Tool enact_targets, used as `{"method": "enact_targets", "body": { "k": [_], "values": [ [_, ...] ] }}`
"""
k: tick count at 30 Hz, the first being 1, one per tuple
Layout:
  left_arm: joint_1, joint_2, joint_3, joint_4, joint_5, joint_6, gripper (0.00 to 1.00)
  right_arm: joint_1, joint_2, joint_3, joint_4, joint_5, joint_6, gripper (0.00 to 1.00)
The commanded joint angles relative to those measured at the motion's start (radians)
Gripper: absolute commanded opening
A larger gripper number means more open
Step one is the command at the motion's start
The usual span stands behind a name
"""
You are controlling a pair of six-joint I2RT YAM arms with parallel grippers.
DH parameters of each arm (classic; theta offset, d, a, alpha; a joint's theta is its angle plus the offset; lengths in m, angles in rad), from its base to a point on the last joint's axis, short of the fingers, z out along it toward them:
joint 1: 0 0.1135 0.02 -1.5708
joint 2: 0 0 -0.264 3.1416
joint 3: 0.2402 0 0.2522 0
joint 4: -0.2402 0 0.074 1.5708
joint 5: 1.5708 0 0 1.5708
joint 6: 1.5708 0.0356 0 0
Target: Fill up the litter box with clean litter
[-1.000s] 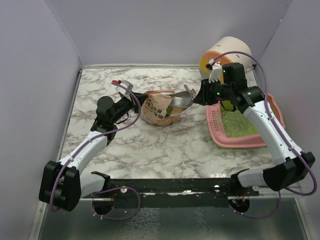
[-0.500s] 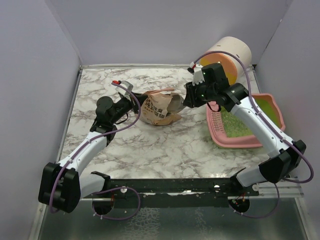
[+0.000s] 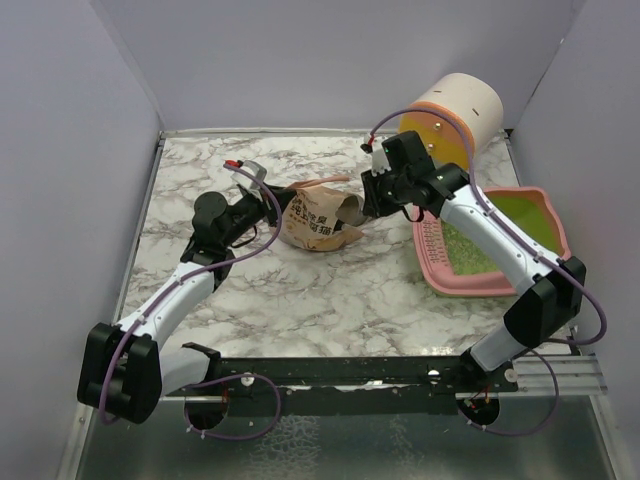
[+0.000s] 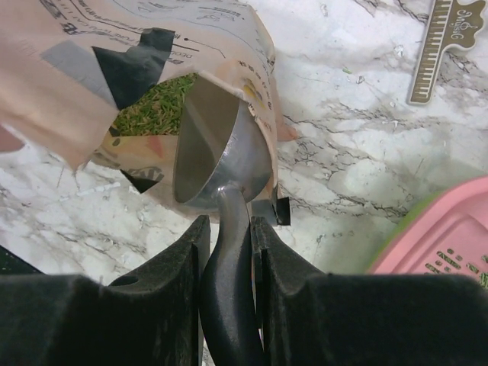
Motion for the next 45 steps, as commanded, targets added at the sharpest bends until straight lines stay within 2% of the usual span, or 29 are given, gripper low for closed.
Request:
{"method": "enact_targets", "body": {
  "k": [1,12,22,34,45],
  "values": [
    [0.003,0.003,0.034,0.035,0.003,-0.006,0.0,0.009,0.059,0.04,-0.007,0.076,-0.043,0.01],
    [0.002,0.018,0.037,0.035,0.011,-0.019,0.0,0.073,0.199,0.134,-0.024,0.117,-0.044,0.01],
    [-0.006,0.03,0.042,0.038,0.023,-0.035,0.0,0.13,0.264,0.061,0.068,0.108,-0.004,0.01],
    [-0.015,0.052,0.045,0.039,0.027,-0.04,0.0,0.142,0.323,-0.167,0.377,0.017,0.094,0.01],
    [-0.019,0.069,0.045,0.039,0.025,-0.034,0.0,0.139,0.168,-0.397,0.783,-0.163,0.203,0.01]
  ]
}}
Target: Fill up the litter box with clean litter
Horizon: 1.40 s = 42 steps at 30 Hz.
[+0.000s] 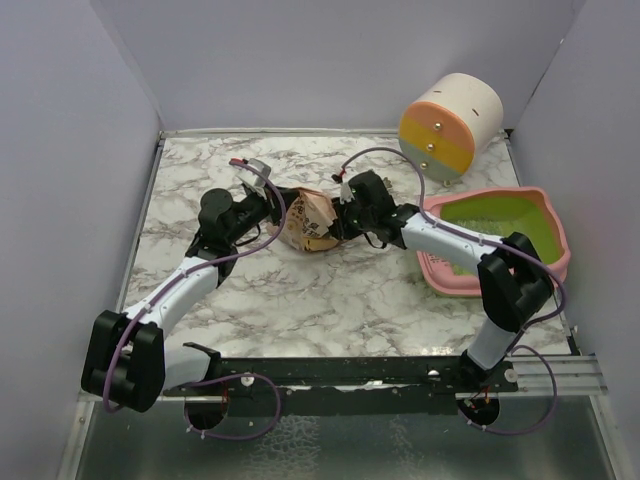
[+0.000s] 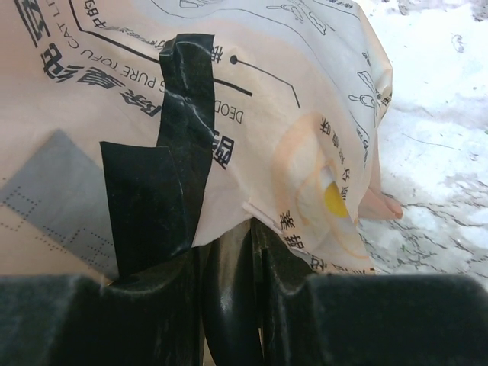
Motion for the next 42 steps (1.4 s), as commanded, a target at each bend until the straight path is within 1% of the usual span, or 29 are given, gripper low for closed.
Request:
{"method": "enact_targets", "body": {
  "k": [1,6,9,13,19,24,30,42],
  "values": [
    [-0.007,0.01,0.031,0.034,0.024,-0.01,0.0,0.014,-0.02,-0.102,0.225,-0.158,0.077,0.01],
    [-0.008,0.017,0.031,0.034,0.021,-0.008,0.0,-0.001,-0.042,-0.157,0.355,-0.242,0.156,0.01],
    [-0.008,0.016,0.029,0.034,0.016,-0.008,0.0,-0.023,-0.05,-0.201,0.45,-0.325,0.221,0.01],
    [-0.007,0.016,0.028,0.033,0.011,-0.006,0.0,-0.067,-0.066,-0.253,0.589,-0.432,0.308,0.01],
    [-0.007,0.015,0.026,0.034,0.003,0.0,0.0,-0.134,-0.093,-0.31,0.72,-0.55,0.41,0.01],
    [-0.007,0.003,0.021,0.033,-0.013,0.012,0.0,-0.196,-0.132,-0.353,0.777,-0.61,0.461,0.01],
    [-0.005,-0.013,0.018,0.034,-0.02,0.014,0.0,-0.272,-0.204,-0.41,0.794,-0.675,0.493,0.01],
    [-0.005,-0.022,0.016,0.035,-0.028,0.009,0.0,-0.408,-0.429,-0.561,0.707,-0.741,0.483,0.01]
  ]
}}
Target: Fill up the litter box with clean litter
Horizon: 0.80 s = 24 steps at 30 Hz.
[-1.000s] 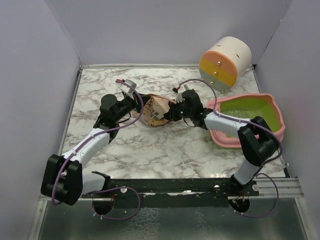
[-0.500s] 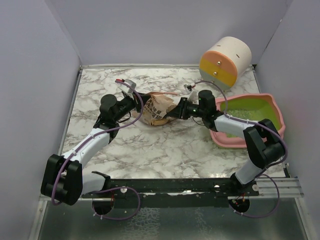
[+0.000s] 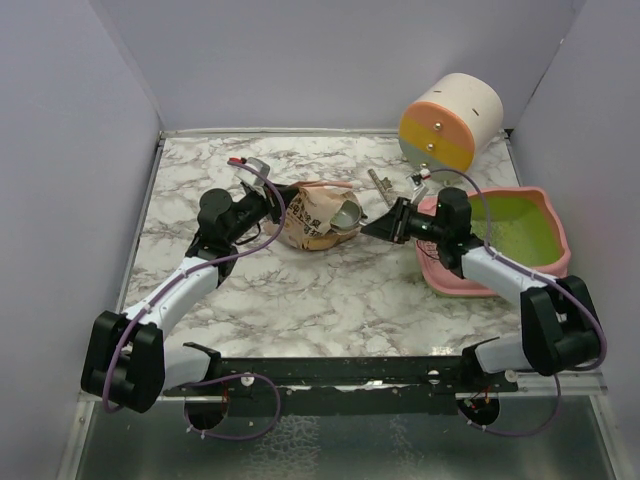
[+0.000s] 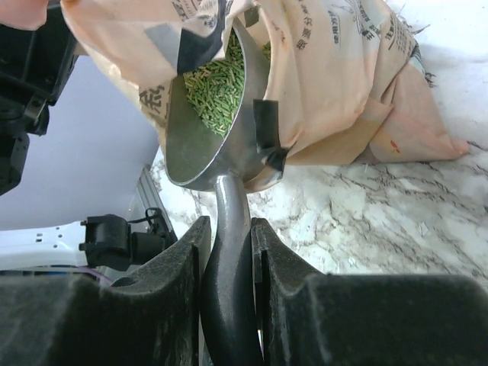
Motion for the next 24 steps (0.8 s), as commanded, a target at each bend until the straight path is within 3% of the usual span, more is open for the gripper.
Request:
{"method": "enact_targets", "body": {
  "k": [1,13,24],
  "values": [
    [0.002,-0.023,0.014,0.01,-0.02,0.006,0.0,-0.04,-0.127,-0.032,0.046,-0.096,-0.003,0.01],
    [0.002,-0.046,-0.003,0.05,-0.041,-0.034,0.0,-0.051,-0.326,-0.142,-0.168,-0.028,-0.138,0.01],
    [0.001,-0.042,-0.009,0.069,-0.032,-0.056,0.01,-0.051,-0.3,-0.324,0.209,0.019,-0.044,0.01]
  ]
}}
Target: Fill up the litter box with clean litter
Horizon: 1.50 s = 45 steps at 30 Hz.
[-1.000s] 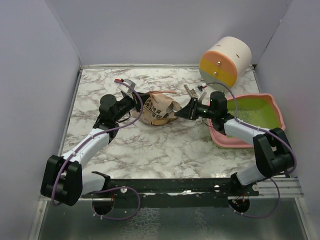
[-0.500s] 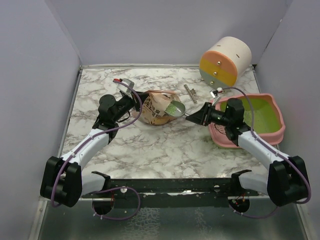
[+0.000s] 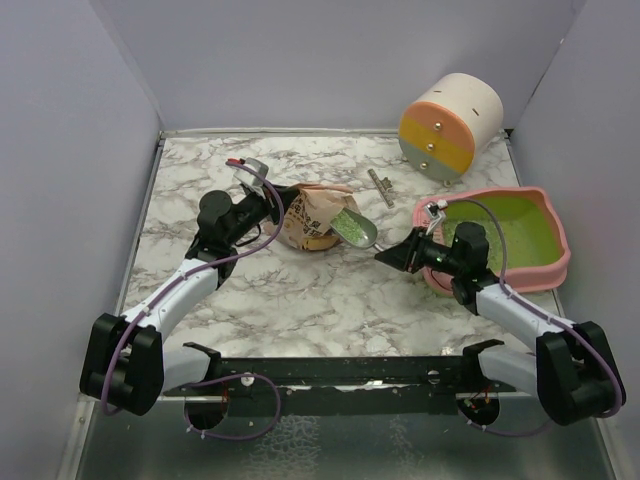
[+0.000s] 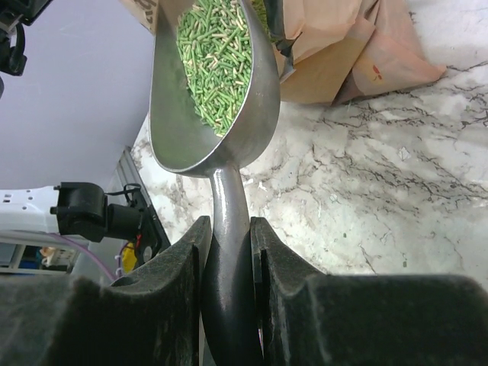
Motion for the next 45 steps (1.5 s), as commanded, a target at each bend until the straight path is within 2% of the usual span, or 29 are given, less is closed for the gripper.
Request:
{"method": "enact_targets", "body": {
  "k": [1,4,9,14,18,22,33,37,45],
  "values": [
    [0.001,-0.025,-0.002,0.067,-0.012,-0.018,0.01,0.0,-0.02,-0.03,0.193,0.047,0.024,0.01],
    [0.001,-0.023,-0.001,0.068,-0.007,-0.016,0.01,0.0,-0.054,-0.021,0.155,0.079,0.008,0.01],
    [0.001,-0.023,-0.004,0.067,-0.016,-0.015,0.01,0.0,-0.163,0.02,-0.019,0.181,-0.023,0.01],
    [0.001,-0.023,-0.006,0.067,-0.031,-0.012,0.01,0.0,-0.281,0.124,-0.342,0.343,-0.085,0.01],
    [0.002,-0.017,-0.004,0.067,-0.036,-0.014,0.01,-0.001,-0.317,0.222,-0.597,0.425,-0.144,0.01],
    [0.003,-0.014,-0.007,0.066,-0.051,-0.021,0.01,-0.003,-0.365,0.282,-0.763,0.508,-0.16,0.01],
    [-0.007,0.025,-0.016,0.064,-0.097,-0.063,0.01,-0.01,-0.454,0.463,-1.046,0.759,-0.124,0.01],
    [-0.006,-0.006,-0.04,0.044,-0.138,-0.104,0.01,-0.01,-0.484,0.536,-1.163,0.869,-0.108,0.01],
    [-0.006,-0.047,-0.029,-0.041,-0.118,-0.102,0.01,-0.01,-0.511,0.665,-1.399,1.063,-0.09,0.01]
  ]
}}
